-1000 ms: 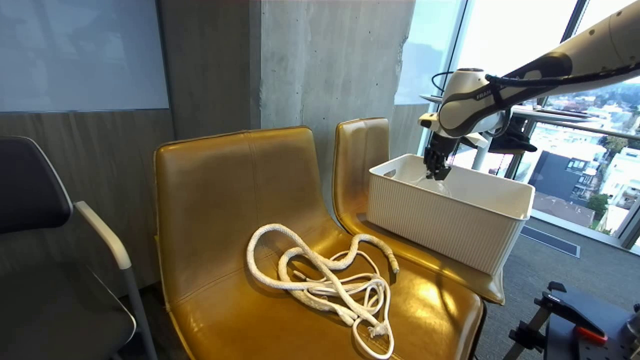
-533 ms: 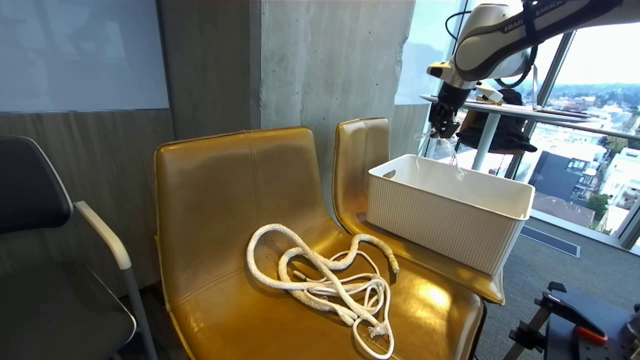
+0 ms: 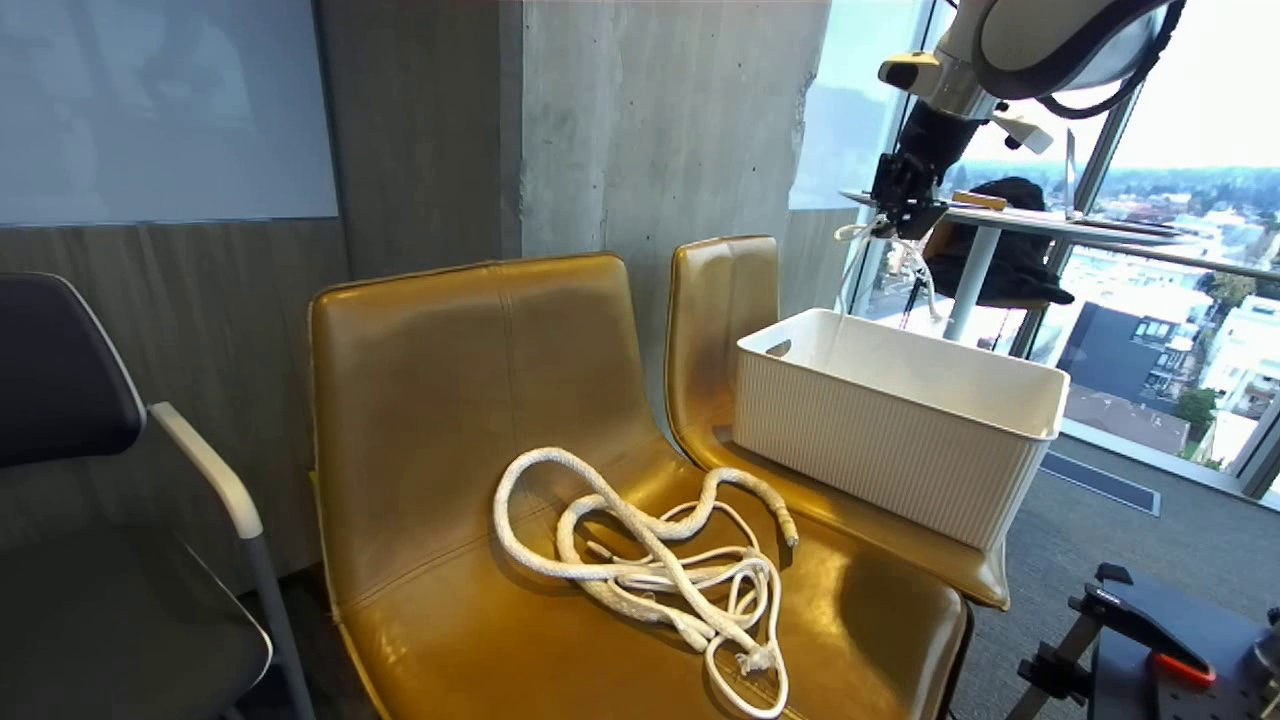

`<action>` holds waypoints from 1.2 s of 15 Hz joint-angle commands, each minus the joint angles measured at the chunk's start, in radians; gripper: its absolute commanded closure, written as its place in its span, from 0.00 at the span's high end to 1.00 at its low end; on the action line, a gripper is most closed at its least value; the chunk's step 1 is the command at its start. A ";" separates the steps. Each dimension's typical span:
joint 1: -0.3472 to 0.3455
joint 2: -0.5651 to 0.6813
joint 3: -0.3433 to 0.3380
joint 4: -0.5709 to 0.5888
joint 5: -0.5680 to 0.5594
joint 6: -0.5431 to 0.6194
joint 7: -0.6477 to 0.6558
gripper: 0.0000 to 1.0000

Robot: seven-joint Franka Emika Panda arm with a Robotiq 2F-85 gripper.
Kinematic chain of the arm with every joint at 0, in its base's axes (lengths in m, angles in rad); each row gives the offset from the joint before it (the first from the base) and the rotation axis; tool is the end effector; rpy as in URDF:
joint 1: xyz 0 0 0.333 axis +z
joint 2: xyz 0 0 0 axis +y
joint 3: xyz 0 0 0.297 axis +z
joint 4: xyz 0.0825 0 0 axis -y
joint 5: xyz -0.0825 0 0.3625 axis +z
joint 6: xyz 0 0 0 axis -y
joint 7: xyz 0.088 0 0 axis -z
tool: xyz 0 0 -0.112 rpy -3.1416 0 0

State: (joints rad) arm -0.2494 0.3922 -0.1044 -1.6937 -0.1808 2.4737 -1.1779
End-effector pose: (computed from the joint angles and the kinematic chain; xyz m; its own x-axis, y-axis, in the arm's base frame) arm 0.6308 -0.2246 0.4000 0.5803 0.8133 -0.0419 0.7522 -0.5157 0.4102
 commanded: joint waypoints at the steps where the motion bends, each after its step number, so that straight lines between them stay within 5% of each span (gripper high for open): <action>1: 0.079 -0.197 -0.010 -0.246 -0.099 0.098 0.115 0.02; 8: 0.263 -0.378 0.079 -0.347 -0.349 0.058 0.434 0.02; 18: 0.510 -0.215 0.320 -0.074 -0.473 -0.238 0.847 0.02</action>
State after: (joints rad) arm 0.2242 0.0829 0.1887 -1.8691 -0.5987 2.3112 -0.4160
